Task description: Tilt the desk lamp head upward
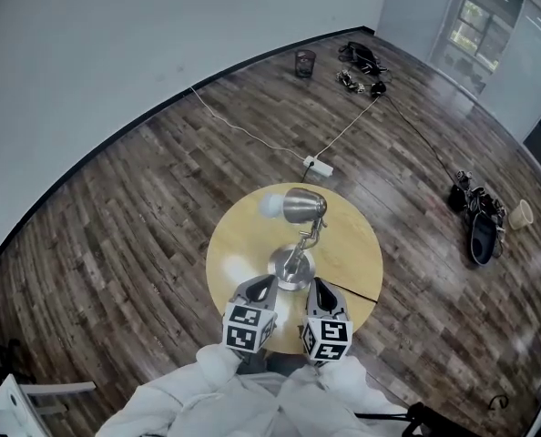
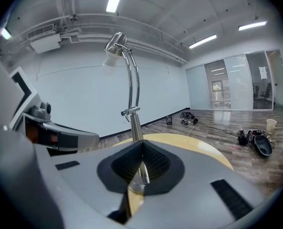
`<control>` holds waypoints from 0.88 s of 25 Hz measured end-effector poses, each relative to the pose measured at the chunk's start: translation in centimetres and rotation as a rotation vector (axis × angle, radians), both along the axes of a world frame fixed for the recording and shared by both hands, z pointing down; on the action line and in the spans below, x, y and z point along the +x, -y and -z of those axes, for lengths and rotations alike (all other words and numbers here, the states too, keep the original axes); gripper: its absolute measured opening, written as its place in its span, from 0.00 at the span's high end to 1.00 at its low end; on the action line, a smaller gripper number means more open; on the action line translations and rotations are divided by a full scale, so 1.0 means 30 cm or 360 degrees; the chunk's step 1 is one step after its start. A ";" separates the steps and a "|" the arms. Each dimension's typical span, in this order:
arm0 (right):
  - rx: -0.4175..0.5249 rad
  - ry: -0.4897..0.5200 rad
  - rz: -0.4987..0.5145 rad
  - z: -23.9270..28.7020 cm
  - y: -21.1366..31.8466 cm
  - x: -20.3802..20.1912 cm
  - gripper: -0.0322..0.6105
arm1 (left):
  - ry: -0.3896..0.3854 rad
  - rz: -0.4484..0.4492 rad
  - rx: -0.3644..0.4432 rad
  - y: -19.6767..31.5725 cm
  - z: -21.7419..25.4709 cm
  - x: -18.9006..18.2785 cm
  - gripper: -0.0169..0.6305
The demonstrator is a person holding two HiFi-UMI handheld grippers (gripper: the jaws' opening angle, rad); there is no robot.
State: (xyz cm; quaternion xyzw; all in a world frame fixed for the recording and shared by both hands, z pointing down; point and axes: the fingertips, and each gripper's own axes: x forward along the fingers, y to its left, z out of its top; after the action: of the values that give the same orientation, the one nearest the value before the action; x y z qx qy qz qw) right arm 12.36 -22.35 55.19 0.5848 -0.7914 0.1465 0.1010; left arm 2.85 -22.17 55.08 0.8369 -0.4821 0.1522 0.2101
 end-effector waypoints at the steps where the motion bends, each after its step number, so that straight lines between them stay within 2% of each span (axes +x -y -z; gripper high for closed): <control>1: 0.0006 0.0008 -0.0002 0.008 -0.017 -0.010 0.93 | 0.0003 -0.0004 -0.0004 -0.021 0.002 0.000 0.97; 8: 0.0069 0.0022 -0.0066 0.045 -0.162 -0.054 0.93 | 0.0036 -0.0096 0.0045 -0.166 0.028 -0.004 0.97; 22: 0.0042 0.0053 -0.0191 0.081 -0.604 -0.142 0.93 | 0.0000 -0.0201 0.0031 -0.555 0.072 -0.084 0.97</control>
State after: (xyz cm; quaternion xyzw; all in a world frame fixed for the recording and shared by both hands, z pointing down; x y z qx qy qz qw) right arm 8.10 -4.24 52.77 0.6301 -0.7583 0.1516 0.0713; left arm 0.34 -5.52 52.92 0.8676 -0.4297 0.1604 0.1920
